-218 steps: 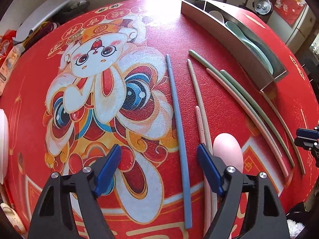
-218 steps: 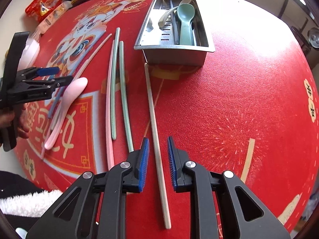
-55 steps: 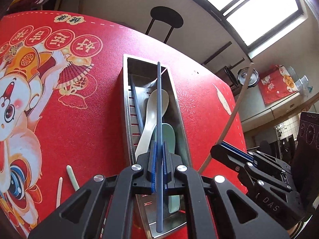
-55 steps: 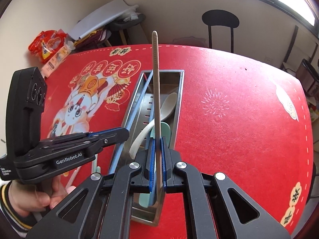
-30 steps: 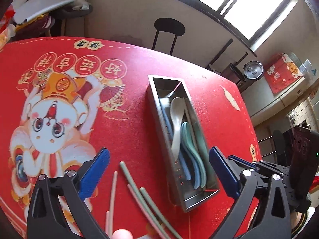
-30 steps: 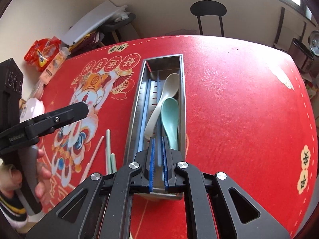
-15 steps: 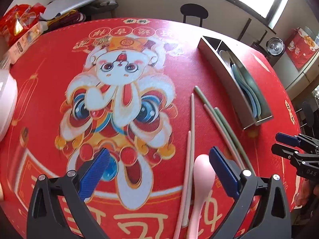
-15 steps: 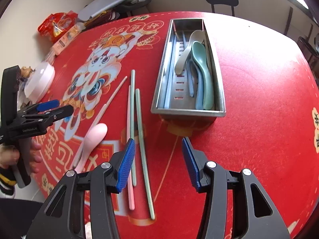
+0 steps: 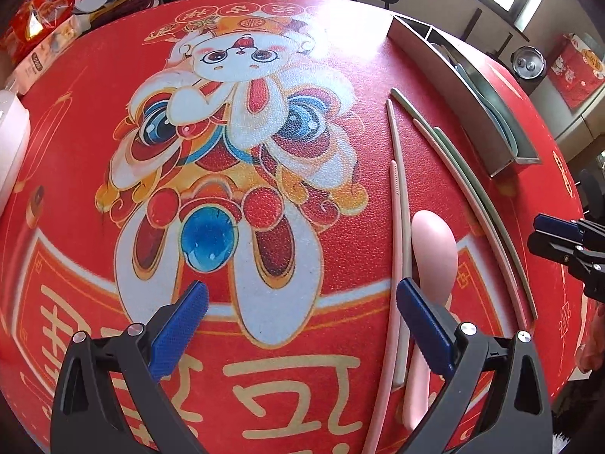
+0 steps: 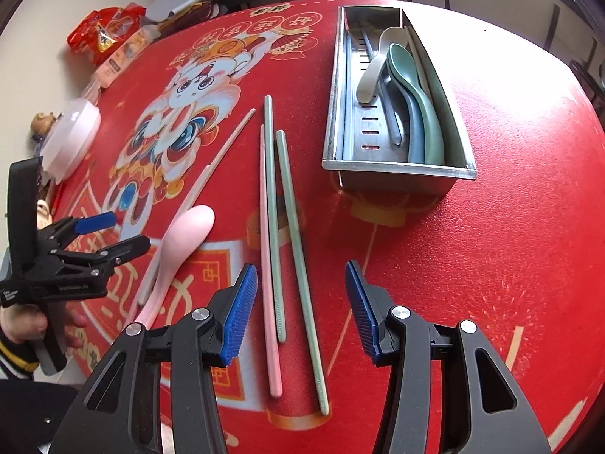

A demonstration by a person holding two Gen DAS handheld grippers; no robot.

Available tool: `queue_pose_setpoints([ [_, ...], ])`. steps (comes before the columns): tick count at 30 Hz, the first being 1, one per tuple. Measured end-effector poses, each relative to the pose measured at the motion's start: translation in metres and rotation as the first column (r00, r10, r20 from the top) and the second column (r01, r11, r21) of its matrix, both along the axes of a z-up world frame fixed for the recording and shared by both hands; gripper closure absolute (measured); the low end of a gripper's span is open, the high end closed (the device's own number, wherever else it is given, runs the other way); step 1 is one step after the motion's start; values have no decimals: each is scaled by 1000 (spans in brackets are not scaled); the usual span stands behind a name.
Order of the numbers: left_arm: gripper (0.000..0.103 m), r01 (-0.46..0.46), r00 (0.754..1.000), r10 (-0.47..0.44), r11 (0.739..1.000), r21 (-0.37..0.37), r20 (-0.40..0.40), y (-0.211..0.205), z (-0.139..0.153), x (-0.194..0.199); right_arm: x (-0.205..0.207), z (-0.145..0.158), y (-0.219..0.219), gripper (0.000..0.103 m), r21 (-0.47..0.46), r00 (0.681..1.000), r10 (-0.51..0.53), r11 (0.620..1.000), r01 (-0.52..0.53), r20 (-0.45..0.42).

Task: Organize utensils
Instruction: 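Withdraw both grippers toward the pink spoon and pink chopstick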

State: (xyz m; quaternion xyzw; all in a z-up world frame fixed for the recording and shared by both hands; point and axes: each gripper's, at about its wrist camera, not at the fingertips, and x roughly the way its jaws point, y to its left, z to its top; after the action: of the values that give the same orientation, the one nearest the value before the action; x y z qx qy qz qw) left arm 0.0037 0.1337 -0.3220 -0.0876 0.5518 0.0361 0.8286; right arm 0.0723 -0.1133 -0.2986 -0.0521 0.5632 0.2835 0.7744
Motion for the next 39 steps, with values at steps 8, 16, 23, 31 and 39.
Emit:
queue_pose_setpoints([
  [8, 6, 48, 999, -50, 997, 67, 22, -11, -3, 4, -5, 0, 7, 55, -2, 1000, 18, 1000, -18, -6],
  [16, 5, 72, 997, -75, 995, 73, 36, -10, -4, 8, -9, -5, 18, 55, -3, 999, 46, 999, -46, -30],
  [23, 5, 81, 996, -84, 994, 73, 38, -10, -5, 11, -12, -5, 32, 55, 2, 997, 74, 997, -74, -32],
  [31, 5, 85, 996, -86, 994, 68, 16, -12, -5, 16, -14, -1, 33, 55, -1, 998, 61, 998, -61, -26],
  [39, 5, 130, 992, -129, 984, 122, -15, -23, -8, 19, -15, 3, 26, 55, 2, 999, 28, 1000, -28, -18],
])
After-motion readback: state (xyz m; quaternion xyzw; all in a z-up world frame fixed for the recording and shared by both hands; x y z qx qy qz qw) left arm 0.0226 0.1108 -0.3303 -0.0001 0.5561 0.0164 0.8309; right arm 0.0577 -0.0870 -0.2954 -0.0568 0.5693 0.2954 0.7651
